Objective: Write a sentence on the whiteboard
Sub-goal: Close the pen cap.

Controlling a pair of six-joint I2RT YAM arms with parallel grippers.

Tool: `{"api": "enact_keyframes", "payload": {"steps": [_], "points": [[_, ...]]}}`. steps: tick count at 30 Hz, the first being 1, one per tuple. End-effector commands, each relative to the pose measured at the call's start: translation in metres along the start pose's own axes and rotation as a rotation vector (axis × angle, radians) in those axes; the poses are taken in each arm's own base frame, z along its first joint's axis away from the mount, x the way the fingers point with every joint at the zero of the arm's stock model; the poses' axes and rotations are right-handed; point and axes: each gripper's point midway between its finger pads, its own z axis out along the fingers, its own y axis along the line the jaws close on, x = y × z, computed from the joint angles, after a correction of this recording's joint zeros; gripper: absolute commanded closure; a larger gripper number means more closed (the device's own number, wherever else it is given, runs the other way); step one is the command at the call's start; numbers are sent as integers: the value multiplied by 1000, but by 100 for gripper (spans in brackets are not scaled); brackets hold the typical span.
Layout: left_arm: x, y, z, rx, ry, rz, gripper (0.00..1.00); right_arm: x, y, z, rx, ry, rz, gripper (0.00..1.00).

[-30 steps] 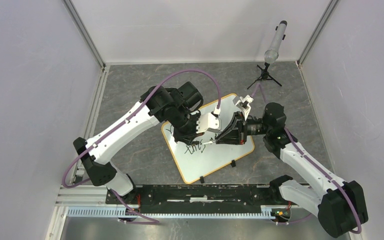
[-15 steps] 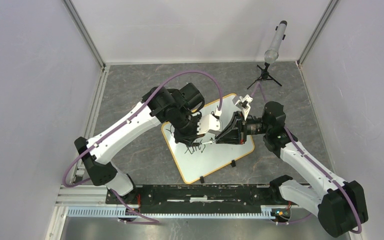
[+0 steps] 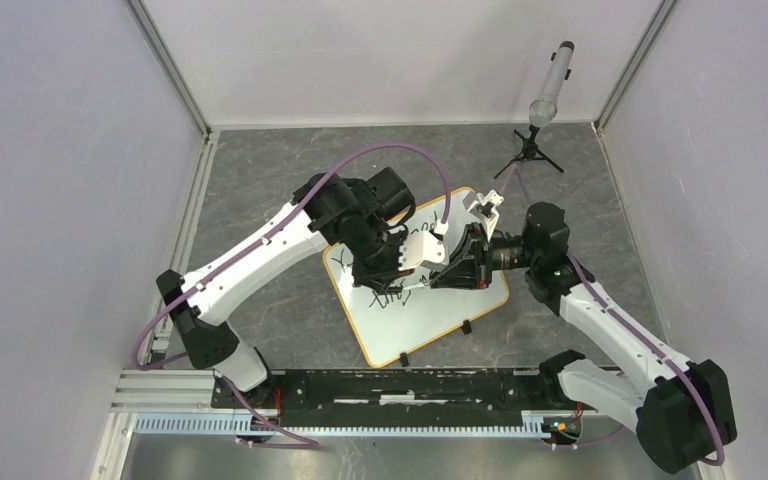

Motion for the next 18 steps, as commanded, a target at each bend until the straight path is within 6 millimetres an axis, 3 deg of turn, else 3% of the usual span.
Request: {"api": "enact_keyframes", "payload": {"steps": [1, 10, 18], "points": [[-21, 0, -8, -8, -74, 32, 98, -17, 4, 4, -7, -17, -72, 100], [-37, -6, -9, 40, -130, 17, 98, -28, -1, 7, 16, -42, -107, 100], [-61, 8, -2, 14, -183, -78, 98, -43, -1, 12, 13, -112, -120, 100]]}}
